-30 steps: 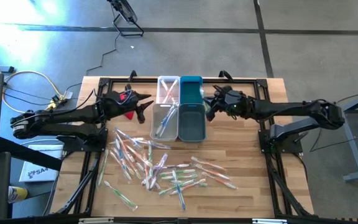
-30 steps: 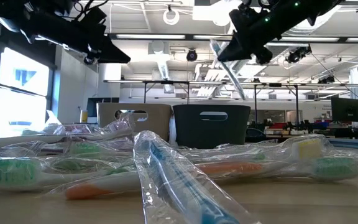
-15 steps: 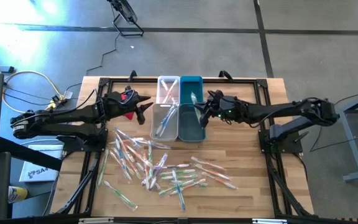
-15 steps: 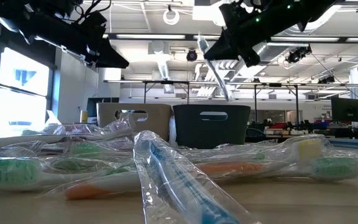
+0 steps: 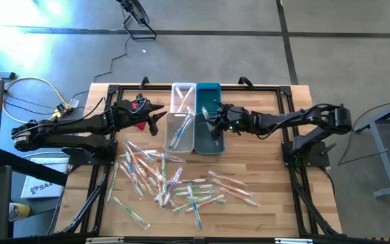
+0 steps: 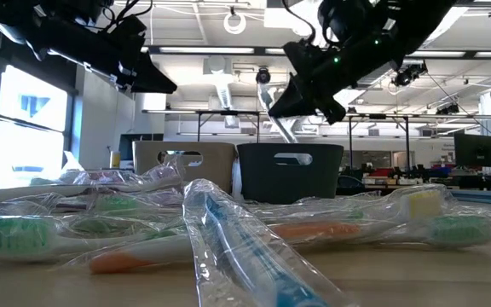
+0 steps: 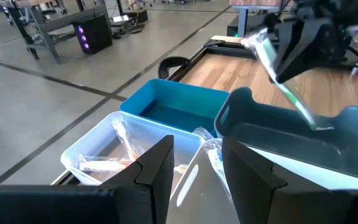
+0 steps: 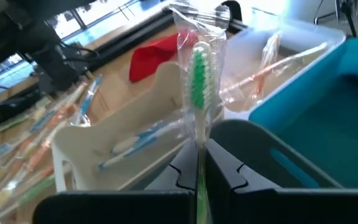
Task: Pick & Place Toothbrushes
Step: Put the green toothbrush into the blue bin
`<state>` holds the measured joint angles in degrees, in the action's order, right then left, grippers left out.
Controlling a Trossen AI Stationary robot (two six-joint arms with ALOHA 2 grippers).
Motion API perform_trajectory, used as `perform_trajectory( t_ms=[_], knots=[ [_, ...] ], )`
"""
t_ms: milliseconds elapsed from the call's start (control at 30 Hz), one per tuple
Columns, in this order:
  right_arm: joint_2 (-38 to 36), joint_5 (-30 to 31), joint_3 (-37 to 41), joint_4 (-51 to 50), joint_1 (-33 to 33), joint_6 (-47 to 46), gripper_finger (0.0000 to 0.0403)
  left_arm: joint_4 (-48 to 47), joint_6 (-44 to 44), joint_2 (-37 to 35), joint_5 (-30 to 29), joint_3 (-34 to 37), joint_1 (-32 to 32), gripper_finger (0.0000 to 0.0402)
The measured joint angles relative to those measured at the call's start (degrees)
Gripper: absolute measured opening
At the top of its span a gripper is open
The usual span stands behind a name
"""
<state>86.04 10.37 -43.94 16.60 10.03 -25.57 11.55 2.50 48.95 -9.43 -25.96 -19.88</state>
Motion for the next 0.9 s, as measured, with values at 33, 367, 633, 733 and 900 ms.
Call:
perform_trajectory(
  t_ms=[33,367,633,733,900],
  knots=[
    [0.46,-0.18,0.00,-0.03,0.20,-0.05,0.0004,0.02,0.00,0.00,0.00,0.00,0.00,0.0132],
    [5.14,-3.48,0.00,-0.01,0.67,-2.90,0.0004,0.14,-0.02,0.00,0.00,0.00,0.00,0.0132],
    [7.10,-6.16,0.00,0.65,1.73,-3.34,0.0004,0.32,-0.01,0.00,0.00,0.00,0.02,0.0132],
    [7.10,-6.21,0.00,0.24,2.09,-2.94,0.0004,0.28,0.00,0.00,0.00,0.00,0.00,0.0132],
    [7.10,-6.30,0.00,-0.13,2.13,-2.72,0.0005,0.28,-0.02,0.00,0.00,0.00,0.01,0.0132]
  ],
)
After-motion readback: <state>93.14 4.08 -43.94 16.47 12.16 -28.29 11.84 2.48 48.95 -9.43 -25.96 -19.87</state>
